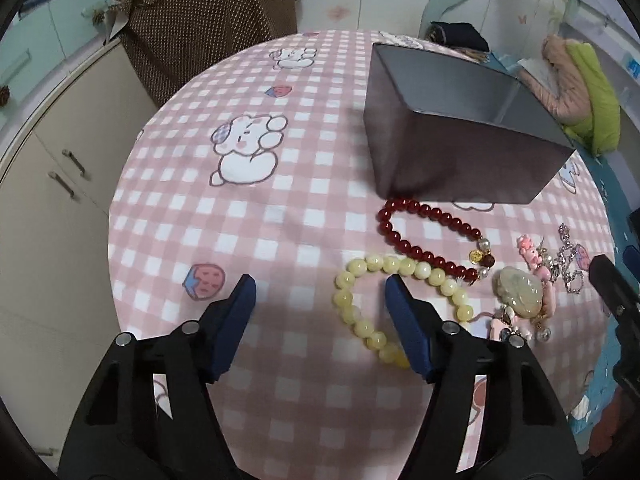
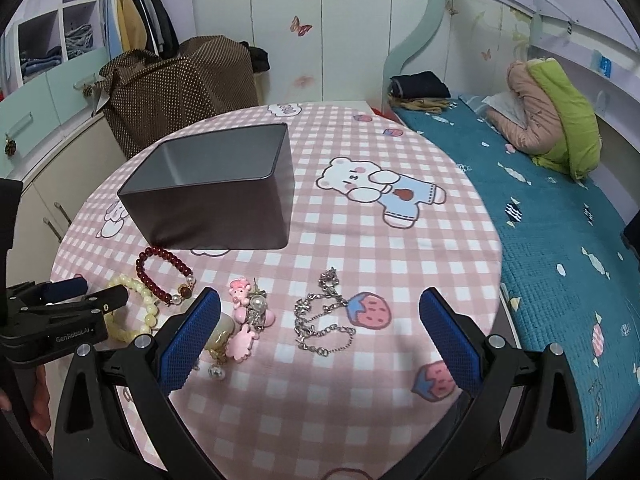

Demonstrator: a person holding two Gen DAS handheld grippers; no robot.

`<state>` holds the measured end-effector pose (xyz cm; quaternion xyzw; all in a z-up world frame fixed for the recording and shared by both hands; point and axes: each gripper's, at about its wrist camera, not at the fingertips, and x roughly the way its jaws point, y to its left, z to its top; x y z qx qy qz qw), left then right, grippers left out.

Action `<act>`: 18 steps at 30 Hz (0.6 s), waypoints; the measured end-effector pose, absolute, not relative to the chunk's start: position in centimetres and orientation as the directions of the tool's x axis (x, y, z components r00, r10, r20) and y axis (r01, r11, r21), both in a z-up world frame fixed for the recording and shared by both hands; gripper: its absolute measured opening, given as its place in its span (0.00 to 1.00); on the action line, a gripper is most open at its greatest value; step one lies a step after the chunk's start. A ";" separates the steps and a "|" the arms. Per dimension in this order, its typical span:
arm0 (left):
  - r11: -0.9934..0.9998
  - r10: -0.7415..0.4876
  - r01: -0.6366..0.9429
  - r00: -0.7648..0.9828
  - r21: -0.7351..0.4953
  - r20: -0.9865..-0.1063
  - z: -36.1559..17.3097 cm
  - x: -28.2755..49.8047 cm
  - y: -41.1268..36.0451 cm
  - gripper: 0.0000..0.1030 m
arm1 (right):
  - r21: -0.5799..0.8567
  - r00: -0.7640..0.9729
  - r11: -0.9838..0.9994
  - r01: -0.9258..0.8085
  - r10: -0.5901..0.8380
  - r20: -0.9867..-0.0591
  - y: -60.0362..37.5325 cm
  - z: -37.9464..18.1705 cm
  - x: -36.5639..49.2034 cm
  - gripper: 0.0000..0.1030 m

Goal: Organize jewelry
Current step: 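Grasp the cream bead bracelet with the left gripper while the right grasps the red bead bracelet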

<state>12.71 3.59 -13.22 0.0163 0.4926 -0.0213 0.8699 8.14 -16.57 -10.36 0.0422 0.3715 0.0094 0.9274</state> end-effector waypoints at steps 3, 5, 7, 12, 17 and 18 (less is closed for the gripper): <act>0.998 -0.029 0.063 0.523 0.005 -0.852 -13.3 12.7 3.9 0.57 | 0.084 0.720 0.996 0.001 0.057 -0.692 -16.3 -10.4 8.6 0.93; 0.997 -0.037 0.078 0.528 0.005 -0.849 -13.2 12.7 4.1 0.47 | 0.081 0.718 0.997 -0.015 0.067 -0.692 -15.8 -10.3 8.9 0.93; 0.996 -0.046 0.093 0.530 0.005 -0.847 -13.0 12.6 4.2 0.25 | 0.074 0.713 0.997 -0.038 0.079 -0.697 -15.3 -10.2 9.2 0.93; 0.991 -0.123 0.101 0.520 -0.082 -0.845 -12.6 12.7 5.8 0.09 | 0.064 0.691 0.986 -0.153 0.153 -0.706 -12.3 -10.6 10.6 0.93; 0.973 -0.225 0.078 0.499 -0.215 -0.837 -12.5 13.1 7.6 0.09 | 0.048 0.659 0.973 -0.228 0.190 -0.728 -9.5 -11.6 12.0 0.93; 0.972 -0.228 0.073 0.501 -0.222 -0.835 -12.5 13.1 7.7 0.09 | 0.042 0.656 0.973 -0.229 0.186 -0.732 -9.2 -11.8 12.2 0.92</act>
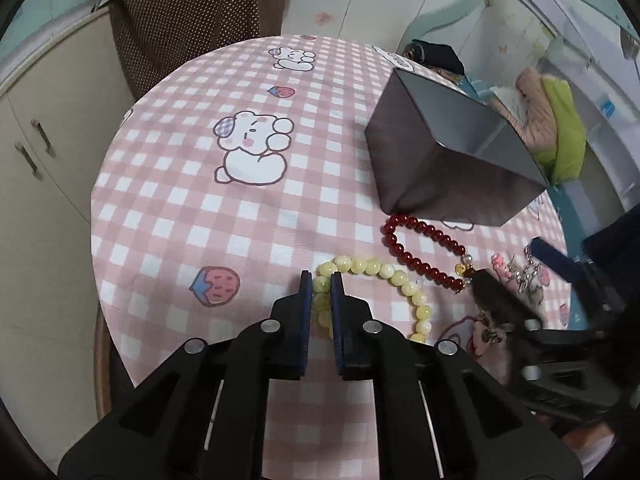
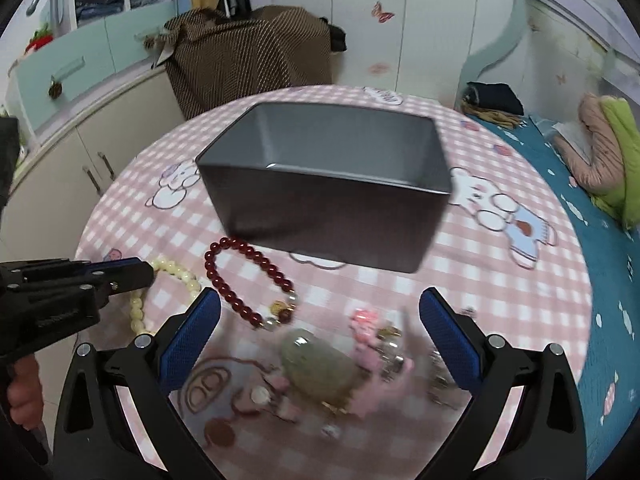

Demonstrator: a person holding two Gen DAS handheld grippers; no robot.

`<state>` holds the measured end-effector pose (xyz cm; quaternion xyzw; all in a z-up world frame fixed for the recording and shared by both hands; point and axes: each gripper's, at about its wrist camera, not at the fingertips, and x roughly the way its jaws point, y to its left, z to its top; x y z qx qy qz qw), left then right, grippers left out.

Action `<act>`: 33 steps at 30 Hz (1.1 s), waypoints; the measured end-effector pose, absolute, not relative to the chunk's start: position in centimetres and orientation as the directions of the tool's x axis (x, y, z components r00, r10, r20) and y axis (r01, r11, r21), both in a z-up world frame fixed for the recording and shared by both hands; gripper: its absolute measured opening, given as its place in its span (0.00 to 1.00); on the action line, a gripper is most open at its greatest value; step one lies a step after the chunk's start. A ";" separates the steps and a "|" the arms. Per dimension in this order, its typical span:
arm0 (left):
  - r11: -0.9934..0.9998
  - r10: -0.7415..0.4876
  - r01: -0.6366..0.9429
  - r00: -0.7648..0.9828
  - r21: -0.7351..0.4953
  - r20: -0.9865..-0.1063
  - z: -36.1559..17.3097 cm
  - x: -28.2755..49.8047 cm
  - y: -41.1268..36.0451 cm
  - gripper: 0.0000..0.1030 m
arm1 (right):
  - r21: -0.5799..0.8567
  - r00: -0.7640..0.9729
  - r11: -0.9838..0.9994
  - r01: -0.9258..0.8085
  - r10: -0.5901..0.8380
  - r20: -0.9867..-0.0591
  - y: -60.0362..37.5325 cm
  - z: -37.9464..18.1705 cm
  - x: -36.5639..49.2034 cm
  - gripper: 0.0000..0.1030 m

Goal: Organize jewelry
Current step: 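Grasp the cream bead bracelet with the left gripper while the right grasps the red bead bracelet, then lift both bracelets and carry them over the grey metal box with both grippers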

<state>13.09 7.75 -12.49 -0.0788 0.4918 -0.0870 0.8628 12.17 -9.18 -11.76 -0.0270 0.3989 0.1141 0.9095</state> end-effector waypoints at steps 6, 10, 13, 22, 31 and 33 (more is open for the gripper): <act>0.962 -0.257 0.066 0.529 -0.263 -0.808 -11.8 13.2 8.6 0.09 | 0.049 0.625 0.973 -0.225 0.183 -0.759 -8.4 -12.6 13.7 0.70; 0.950 -0.290 0.067 0.544 -0.304 -0.787 -11.5 13.5 9.0 0.09 | 0.015 0.624 0.970 -0.244 0.169 -0.763 -7.6 -12.9 13.7 0.57; 0.950 -0.290 0.064 0.552 -0.307 -0.782 -11.6 13.8 9.2 0.09 | 0.001 0.632 0.965 -0.264 0.174 -0.755 -7.5 -12.8 13.7 0.26; 0.940 -0.315 0.089 0.594 -0.329 -0.740 -10.0 13.3 9.1 0.09 | 0.050 0.631 0.961 -0.270 0.216 -0.745 -8.2 -12.2 13.4 0.06; 0.938 -0.327 0.125 0.629 -0.323 -0.705 -7.6 12.6 8.2 0.09 | 0.057 0.699 0.960 -0.275 0.240 -0.674 -8.8 -8.7 11.6 0.06; 0.936 -0.333 0.138 0.635 -0.323 -0.697 -7.1 12.3 7.9 0.09 | 0.052 0.713 0.958 -0.281 0.245 -0.658 -8.7 -8.0 11.3 0.06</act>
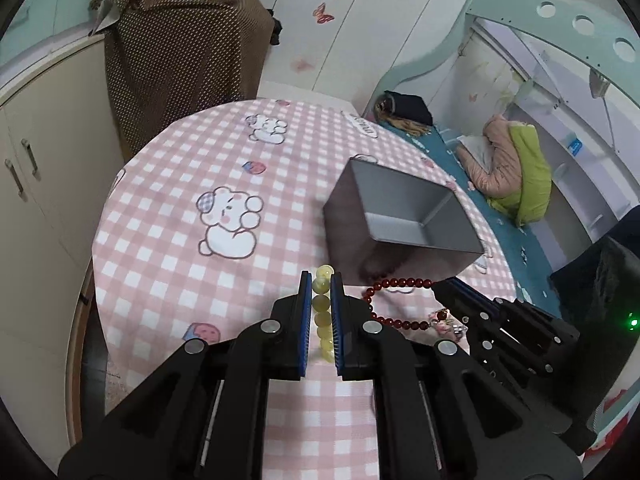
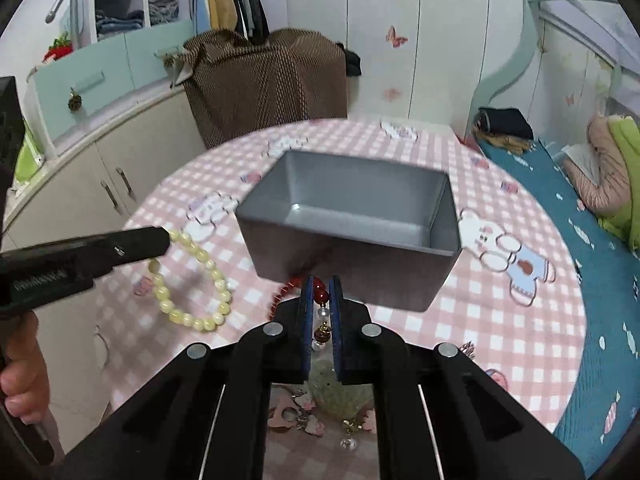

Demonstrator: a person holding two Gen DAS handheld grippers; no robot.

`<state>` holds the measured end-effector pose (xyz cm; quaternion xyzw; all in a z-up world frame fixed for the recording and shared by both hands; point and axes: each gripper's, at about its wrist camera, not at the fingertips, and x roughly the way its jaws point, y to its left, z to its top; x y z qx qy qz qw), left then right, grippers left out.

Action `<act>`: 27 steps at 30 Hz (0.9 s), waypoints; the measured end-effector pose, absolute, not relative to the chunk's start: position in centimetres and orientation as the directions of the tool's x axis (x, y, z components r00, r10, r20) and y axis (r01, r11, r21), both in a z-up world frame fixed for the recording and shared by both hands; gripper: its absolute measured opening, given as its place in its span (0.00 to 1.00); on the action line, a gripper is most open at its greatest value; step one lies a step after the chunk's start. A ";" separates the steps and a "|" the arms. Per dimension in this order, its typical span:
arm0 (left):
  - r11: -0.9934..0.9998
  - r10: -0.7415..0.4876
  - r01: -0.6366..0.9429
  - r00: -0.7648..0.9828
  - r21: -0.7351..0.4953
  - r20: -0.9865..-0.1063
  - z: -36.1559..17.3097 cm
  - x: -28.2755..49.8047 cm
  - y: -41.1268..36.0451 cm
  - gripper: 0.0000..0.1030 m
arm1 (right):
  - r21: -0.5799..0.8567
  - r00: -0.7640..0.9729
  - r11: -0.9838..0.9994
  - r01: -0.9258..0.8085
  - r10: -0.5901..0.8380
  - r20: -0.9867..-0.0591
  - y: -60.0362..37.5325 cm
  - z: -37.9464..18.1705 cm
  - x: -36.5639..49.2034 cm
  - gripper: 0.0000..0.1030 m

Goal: Organize jewelry
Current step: 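Lift both bracelets and carry them over the grey metal box with both grippers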

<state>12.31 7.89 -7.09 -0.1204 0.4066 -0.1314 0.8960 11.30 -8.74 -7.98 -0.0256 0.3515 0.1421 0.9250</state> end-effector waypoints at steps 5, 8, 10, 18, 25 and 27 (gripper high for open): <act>0.935 -0.340 0.155 0.647 -0.318 -0.682 -6.0 12.0 7.3 0.09 | 0.037 0.745 0.960 -0.279 0.240 -0.622 -9.0 -6.5 10.7 0.06; 0.928 -0.360 0.175 0.639 -0.328 -0.680 -5.5 11.9 7.0 0.09 | 0.033 0.759 0.961 -0.275 0.238 -0.606 -9.2 -5.8 10.5 0.06; 0.925 -0.369 0.187 0.644 -0.330 -0.670 -5.1 11.8 6.9 0.09 | 0.031 0.771 0.965 -0.261 0.228 -0.595 -9.7 -5.4 10.5 0.06; 0.916 -0.395 0.246 0.682 -0.316 -0.615 -2.2 11.8 5.9 0.09 | 0.028 0.808 0.972 -0.232 0.209 -0.550 -11.0 -3.6 10.2 0.06; 0.905 -0.422 0.288 0.704 -0.314 -0.571 -0.1 13.2 4.1 0.09 | 0.040 0.852 0.981 -0.188 0.183 -0.490 -12.8 -1.2 10.9 0.06; 0.903 -0.427 0.295 0.704 -0.314 -0.567 0.2 13.8 3.6 0.09 | 0.038 0.860 0.982 -0.183 0.179 -0.478 -13.1 -0.8 11.2 0.07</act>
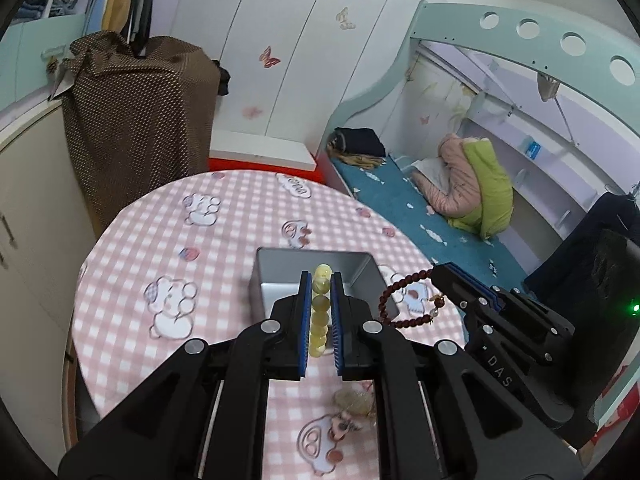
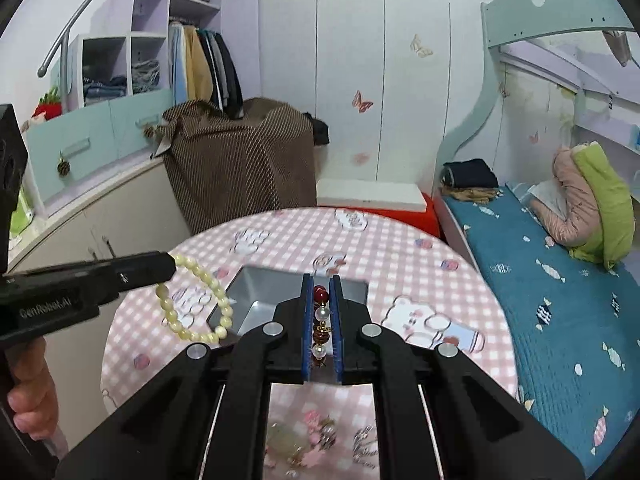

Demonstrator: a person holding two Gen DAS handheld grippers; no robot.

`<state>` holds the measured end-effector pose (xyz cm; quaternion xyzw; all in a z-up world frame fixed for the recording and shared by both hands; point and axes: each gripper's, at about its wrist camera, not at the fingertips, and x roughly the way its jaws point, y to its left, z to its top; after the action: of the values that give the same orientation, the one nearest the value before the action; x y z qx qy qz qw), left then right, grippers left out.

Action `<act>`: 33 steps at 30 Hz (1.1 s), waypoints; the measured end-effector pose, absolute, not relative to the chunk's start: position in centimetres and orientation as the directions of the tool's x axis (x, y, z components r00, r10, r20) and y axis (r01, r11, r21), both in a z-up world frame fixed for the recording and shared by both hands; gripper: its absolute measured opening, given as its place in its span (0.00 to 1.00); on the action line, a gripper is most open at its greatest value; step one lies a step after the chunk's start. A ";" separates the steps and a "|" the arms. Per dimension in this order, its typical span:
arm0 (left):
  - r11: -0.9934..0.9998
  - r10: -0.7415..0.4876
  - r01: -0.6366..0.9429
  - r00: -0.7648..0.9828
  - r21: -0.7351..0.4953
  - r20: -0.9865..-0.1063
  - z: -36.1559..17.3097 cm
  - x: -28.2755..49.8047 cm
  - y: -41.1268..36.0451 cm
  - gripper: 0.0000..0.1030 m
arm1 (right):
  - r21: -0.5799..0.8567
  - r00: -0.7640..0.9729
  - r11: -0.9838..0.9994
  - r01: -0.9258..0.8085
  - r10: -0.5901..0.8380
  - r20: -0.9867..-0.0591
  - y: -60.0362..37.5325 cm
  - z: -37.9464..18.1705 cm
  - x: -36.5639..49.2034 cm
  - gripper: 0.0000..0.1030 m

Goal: Organize jewelry
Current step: 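Lift both bracelets and carry them over the grey metal box with both grippers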

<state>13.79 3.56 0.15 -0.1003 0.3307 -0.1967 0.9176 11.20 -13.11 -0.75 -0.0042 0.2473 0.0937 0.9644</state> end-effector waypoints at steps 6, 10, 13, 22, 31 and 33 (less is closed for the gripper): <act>0.900 -0.435 0.306 0.690 -0.312 -0.578 -0.2 15.9 1.9 0.09 | 0.044 0.869 0.986 -0.162 0.163 -0.466 -13.9 -0.6 12.9 0.07; 0.906 -0.422 0.286 0.670 -0.312 -0.610 -1.6 17.9 1.1 0.09 | 0.057 0.869 0.988 -0.147 0.156 -0.470 -14.7 -1.0 14.1 0.07; 0.911 -0.411 0.268 0.655 -0.313 -0.634 -2.7 19.1 1.0 0.09 | 0.068 0.870 0.988 -0.140 0.155 -0.469 -15.3 -1.2 14.8 0.07; 0.931 -0.365 0.227 0.614 -0.287 -0.700 -6.0 22.3 0.0 0.09 | 0.085 0.858 0.987 -0.135 0.159 -0.488 -16.1 -2.3 16.1 0.07; 0.954 -0.298 0.185 0.588 -0.234 -0.752 -7.7 23.3 0.1 0.10 | 0.095 0.845 0.986 -0.135 0.165 -0.509 -16.1 -2.9 16.7 0.07; 0.958 -0.286 0.178 0.593 -0.224 -0.752 -7.5 23.1 0.3 0.10 | 0.094 0.845 0.986 -0.135 0.164 -0.509 -16.2 -2.9 16.7 0.07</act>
<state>23.14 0.26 -7.53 -0.0625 0.4317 -0.1303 0.8904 16.68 -16.19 -2.91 0.0272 0.2670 0.0777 0.9602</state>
